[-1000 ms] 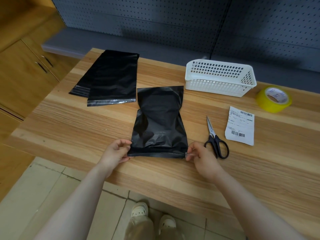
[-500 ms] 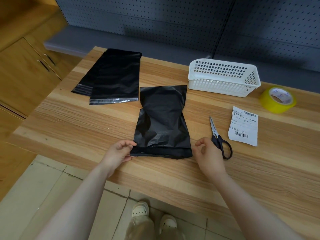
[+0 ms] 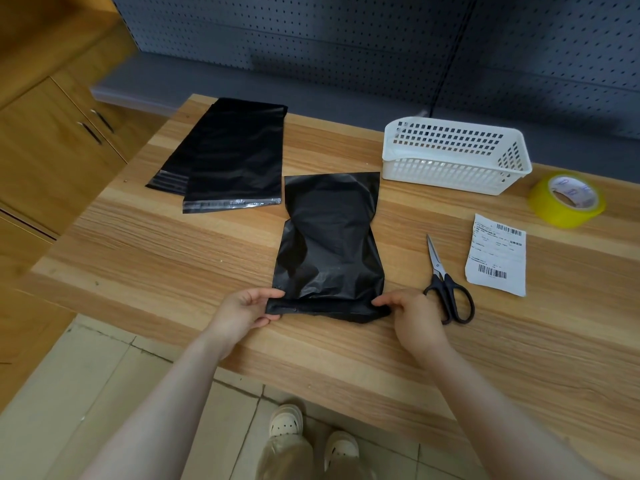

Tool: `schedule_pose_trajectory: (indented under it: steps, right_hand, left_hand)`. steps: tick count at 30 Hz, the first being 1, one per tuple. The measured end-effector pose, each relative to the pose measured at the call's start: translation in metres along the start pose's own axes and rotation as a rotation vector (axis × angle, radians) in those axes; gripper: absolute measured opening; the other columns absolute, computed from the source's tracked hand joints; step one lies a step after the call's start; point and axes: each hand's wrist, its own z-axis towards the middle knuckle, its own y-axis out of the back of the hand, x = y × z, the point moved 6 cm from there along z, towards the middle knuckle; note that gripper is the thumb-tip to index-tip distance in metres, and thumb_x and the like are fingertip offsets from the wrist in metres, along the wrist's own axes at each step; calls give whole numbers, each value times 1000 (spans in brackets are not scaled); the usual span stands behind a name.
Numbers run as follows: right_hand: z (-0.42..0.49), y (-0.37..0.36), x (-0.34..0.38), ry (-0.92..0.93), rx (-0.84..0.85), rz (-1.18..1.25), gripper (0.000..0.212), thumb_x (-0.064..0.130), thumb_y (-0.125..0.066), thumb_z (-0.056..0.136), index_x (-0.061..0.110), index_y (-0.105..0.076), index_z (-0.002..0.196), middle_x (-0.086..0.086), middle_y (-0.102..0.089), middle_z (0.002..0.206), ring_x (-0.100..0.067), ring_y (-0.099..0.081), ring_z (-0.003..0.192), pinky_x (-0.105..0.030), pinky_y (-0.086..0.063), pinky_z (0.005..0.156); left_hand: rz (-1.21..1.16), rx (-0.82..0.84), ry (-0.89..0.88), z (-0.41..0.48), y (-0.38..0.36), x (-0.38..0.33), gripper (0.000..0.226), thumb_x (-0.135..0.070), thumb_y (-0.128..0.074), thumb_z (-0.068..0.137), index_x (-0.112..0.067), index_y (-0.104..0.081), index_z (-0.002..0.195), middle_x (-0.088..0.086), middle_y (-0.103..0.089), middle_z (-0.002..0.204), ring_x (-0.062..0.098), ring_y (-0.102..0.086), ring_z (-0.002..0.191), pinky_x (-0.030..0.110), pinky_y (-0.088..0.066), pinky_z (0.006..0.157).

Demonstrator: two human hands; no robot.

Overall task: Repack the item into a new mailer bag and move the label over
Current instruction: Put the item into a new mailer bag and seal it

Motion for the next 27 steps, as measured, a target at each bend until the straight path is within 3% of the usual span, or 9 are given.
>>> schedule_pose_trajectory:
  steps: [5, 8, 13, 16, 20, 27]
  right_hand:
    - [1, 1, -2, -25, -42, 168, 28, 1, -54, 91, 18, -73, 101, 3, -68, 109, -10, -60, 98, -18, -42, 84]
    - [0, 4, -2, -27, -56, 201, 25, 3, -57, 89, 19, -73, 100, 11, -63, 98, -2, -56, 89, -11, -39, 79]
    - [3, 3, -3, -14, -60, 241, 21, 7, -62, 87, 20, -73, 100, 13, -62, 95, 6, -54, 84, -6, -38, 75]
    - [4, 0, -1, -30, -61, 301, 17, 13, -61, 88, 22, -72, 98, 14, -65, 92, 3, -58, 87, -10, -41, 73]
    - [3, 2, 3, -39, -125, 347, 20, 15, -59, 90, 32, -65, 81, 14, -63, 84, -1, -58, 80, -14, -41, 66]
    - [6, -1, -1, -114, -137, 326, 15, 20, -54, 93, 19, -65, 84, 6, -62, 71, -8, -54, 64, -20, -39, 57]
  left_hand:
    - [-25, -38, 8, 5, 2, 2, 26, -1, -51, 92, -21, -68, 93, 2, -72, 87, 4, -69, 70, 13, -53, 62]
    - [-70, -65, 30, 7, 3, 3, 14, -6, -58, 89, -16, -68, 89, 0, -74, 81, 3, -69, 66, 13, -53, 61]
    - [-75, -121, 63, 10, 4, 2, 10, -19, -60, 90, -13, -68, 91, 1, -75, 83, 5, -70, 68, 18, -54, 64]
    - [-93, -155, 79, 11, 5, 0, 11, -22, -60, 90, -14, -67, 91, 1, -74, 80, 6, -69, 64, 18, -52, 59]
    - [-114, -176, 95, 10, 3, -4, 11, -20, -58, 91, -15, -65, 85, 2, -73, 77, 5, -68, 58, 19, -52, 58]
    - [-147, -193, 89, 10, 4, -4, 13, -27, -59, 90, -16, -65, 88, 3, -74, 79, 7, -69, 61, 21, -53, 61]
